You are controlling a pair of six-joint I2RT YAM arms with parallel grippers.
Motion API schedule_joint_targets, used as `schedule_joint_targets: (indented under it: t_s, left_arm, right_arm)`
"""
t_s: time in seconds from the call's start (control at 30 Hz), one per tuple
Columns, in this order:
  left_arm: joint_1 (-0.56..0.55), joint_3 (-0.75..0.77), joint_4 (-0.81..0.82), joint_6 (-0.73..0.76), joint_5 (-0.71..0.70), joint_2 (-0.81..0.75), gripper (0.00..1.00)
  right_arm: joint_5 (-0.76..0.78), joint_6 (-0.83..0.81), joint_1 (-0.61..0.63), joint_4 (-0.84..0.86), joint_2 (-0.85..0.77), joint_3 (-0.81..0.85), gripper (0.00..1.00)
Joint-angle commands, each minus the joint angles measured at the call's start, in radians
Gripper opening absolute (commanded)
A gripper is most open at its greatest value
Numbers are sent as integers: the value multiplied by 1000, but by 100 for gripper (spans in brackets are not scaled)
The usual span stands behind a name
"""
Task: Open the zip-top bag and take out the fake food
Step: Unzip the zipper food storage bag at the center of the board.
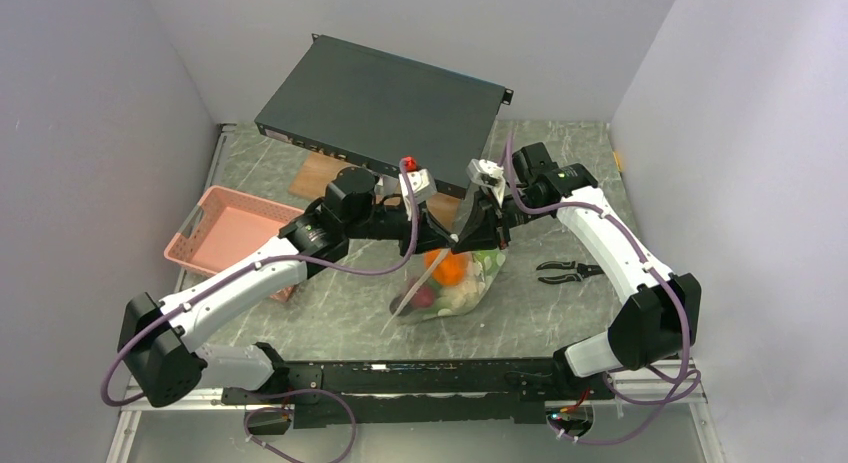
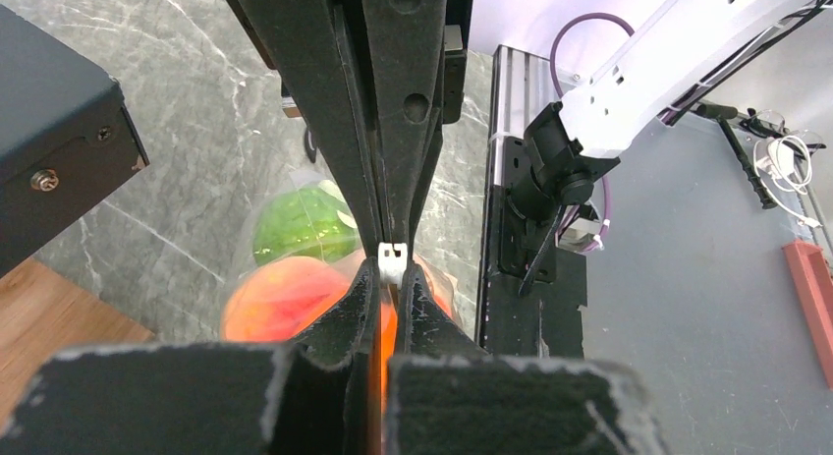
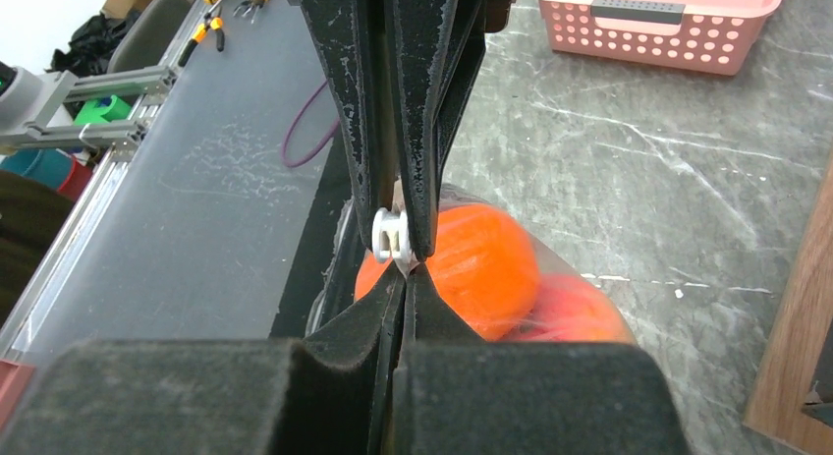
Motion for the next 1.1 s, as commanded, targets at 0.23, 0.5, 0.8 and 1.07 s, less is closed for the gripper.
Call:
schedule_joint_targets:
  t_s: [0.23,0.5,0.8,1.07]
  left_arm:
    - [-2,-17,-25,4,18,-64,0]
    - [-3,-2,-57,-61,39,-43,0]
    - [-29,91,-241,-175,-122,-13,0]
    - [-45,316,-525,-187,-265,96,0]
  right_arm:
    - [-15,-13,-40,3,-20,40,0]
    - [27,109,-51,104,-25,37,0]
    - [107,320,-42,270,-26,49,0]
    - [144,481,-36,363,-22,97,0]
